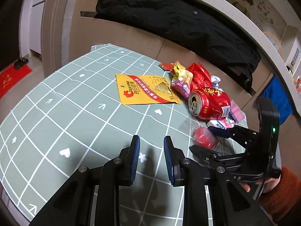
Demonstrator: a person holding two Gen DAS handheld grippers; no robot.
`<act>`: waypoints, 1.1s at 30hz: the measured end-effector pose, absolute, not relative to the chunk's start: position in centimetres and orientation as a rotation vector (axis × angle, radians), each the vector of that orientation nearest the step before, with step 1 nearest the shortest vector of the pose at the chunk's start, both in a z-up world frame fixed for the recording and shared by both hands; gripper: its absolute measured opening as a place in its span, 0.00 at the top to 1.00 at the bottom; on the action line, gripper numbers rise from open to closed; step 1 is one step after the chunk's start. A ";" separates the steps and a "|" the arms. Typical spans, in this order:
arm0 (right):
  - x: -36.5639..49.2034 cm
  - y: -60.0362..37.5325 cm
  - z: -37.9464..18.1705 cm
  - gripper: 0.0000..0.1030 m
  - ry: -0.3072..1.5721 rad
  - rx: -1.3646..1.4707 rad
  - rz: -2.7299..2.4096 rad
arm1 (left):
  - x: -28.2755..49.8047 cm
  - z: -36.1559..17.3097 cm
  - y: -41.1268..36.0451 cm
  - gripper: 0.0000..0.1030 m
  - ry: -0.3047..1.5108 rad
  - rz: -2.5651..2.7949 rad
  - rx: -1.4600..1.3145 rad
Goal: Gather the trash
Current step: 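Grasp the red tape roll in plastic with the right gripper, then grasp the red can with the left gripper while the right gripper holds the tape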
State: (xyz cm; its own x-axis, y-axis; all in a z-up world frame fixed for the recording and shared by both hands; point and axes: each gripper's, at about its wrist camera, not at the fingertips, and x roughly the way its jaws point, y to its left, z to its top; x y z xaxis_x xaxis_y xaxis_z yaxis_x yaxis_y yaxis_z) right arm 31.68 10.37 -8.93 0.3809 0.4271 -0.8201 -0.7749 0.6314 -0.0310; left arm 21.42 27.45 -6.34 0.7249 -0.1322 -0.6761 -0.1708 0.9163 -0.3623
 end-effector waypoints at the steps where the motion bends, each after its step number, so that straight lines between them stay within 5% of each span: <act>1: 31.6 10.4 -9.0 0.39 0.880 -0.449 0.794 | 21.5 -6.4 27.4 0.73 0.768 0.019 -0.421; 9: 29.8 6.3 -6.0 0.52 0.863 -0.327 0.826 | 22.8 -6.5 26.3 0.74 0.790 -0.003 -0.415; 33: 25.9 -9.1 -6.9 0.51 0.933 -0.166 0.627 | 36.5 -3.2 19.7 0.69 0.758 -0.153 -0.469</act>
State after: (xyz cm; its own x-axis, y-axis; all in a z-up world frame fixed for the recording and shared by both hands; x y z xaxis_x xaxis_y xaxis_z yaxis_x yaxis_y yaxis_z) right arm 25.86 -9.11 -6.87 0.4332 0.4312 -0.7914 -0.5703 0.8111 0.1298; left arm 36.50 19.73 -3.25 0.7209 -0.2988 -0.6253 -0.0333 0.8863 -0.4618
